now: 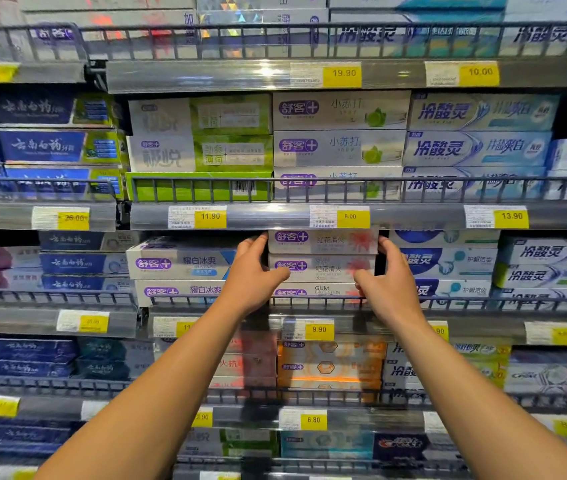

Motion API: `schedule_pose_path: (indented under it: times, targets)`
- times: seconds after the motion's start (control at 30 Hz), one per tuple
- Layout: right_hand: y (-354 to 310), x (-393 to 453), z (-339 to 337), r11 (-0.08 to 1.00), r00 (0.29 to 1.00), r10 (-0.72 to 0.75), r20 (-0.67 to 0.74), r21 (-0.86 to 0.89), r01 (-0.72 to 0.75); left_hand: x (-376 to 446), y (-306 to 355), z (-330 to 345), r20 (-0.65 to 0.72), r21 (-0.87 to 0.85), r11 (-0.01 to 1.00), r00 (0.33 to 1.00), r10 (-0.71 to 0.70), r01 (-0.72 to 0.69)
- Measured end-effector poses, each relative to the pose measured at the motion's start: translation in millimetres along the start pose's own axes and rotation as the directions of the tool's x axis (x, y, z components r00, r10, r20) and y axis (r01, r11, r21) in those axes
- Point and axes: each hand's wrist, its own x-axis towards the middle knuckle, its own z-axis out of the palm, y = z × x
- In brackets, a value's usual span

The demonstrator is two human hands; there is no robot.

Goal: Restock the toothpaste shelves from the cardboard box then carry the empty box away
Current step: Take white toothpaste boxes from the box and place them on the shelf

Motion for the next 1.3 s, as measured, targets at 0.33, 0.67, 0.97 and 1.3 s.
schedule_pose_path:
  times: [0.33, 0.67, 0.97, 1.3]
  targets:
    - [1, -8, 0, 0.999, 0.999, -0.019, -0.028, -0.042, 0.018, -7, -3, -4, -0.047, -0.047, 0.999, 0.999, 0.018, -0.02]
    - [9, -66, 20, 0.998, 1.0, -0.023, -0.01, -0.055, 0.023, -61, -24, -4, -0.121, -0.194, 0.981, 0.992, -0.028, 0.004]
    - [67, -195, 63, 0.981, 0.941, 0.166, 0.296, -0.15, -0.125, -185, -104, 10, 0.056, -0.239, 0.926, 0.957, -0.286, 0.291]
    - [139, -335, 90, 0.901, 0.714, 0.403, 0.573, -0.386, -0.198, -341, -184, 36, 0.207, -0.058, 0.803, 0.794, -0.572, 0.593]
